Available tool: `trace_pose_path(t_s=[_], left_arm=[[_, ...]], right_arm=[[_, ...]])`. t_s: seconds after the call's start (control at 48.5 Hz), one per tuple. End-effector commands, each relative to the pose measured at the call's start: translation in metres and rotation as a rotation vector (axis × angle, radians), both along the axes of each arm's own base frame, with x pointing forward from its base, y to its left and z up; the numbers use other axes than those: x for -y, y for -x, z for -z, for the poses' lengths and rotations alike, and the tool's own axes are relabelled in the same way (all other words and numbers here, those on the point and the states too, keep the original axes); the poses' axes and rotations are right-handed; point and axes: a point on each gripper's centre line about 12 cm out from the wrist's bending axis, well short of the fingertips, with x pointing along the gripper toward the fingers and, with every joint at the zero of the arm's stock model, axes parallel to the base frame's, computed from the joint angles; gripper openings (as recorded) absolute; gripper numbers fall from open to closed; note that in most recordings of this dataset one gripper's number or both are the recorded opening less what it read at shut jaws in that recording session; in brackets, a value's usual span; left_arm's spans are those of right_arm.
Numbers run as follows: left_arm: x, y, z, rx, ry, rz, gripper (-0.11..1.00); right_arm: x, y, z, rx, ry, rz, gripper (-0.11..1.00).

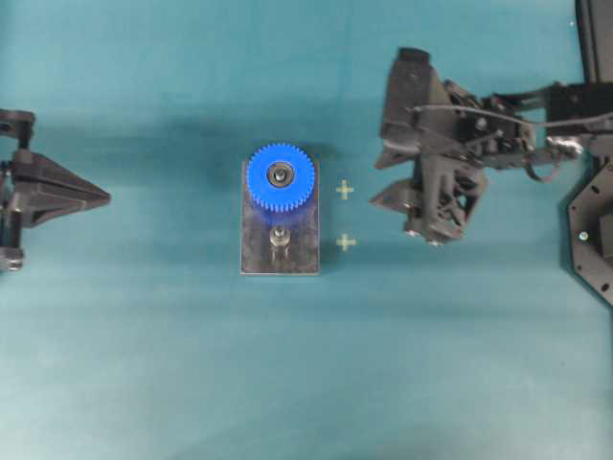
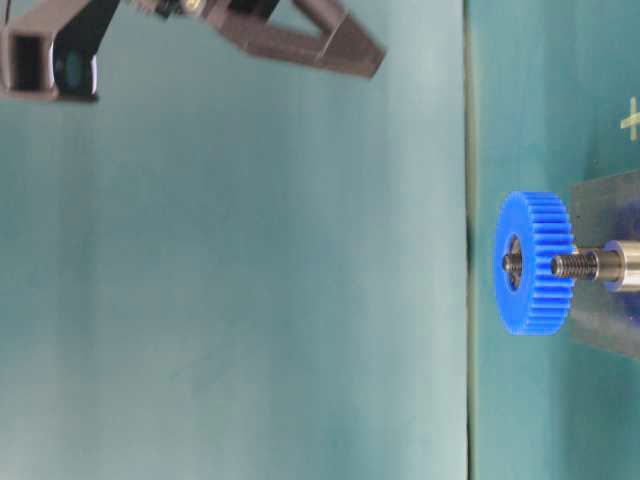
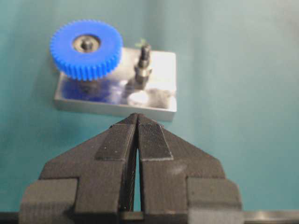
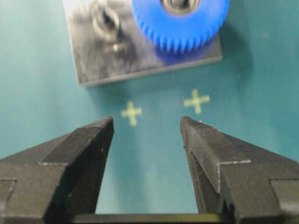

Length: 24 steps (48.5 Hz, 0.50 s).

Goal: Fit the large gear onto the shaft.

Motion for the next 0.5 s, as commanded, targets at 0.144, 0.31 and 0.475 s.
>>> trace_pose_path(t_s=[0.144,0.31,0.475], left_arm=[[-0.001,0.001,-0.005,0.023,-0.003,-0.002,0.0],[-0.006,0.004,0.002,0.008,0.001,-0.031,0.0],[-0.006,0.005,0.003,0.005,0.0,-0.035,0.0]], right_arm=[[-0.002,0.011,-0.003,0.161,0.014,0.01,0.62],[-0.006,0.025,0.009,0.284,0.026,0.014,0.63],[-0.012,0.04,0.021,0.34,0.03,0.002,0.63]])
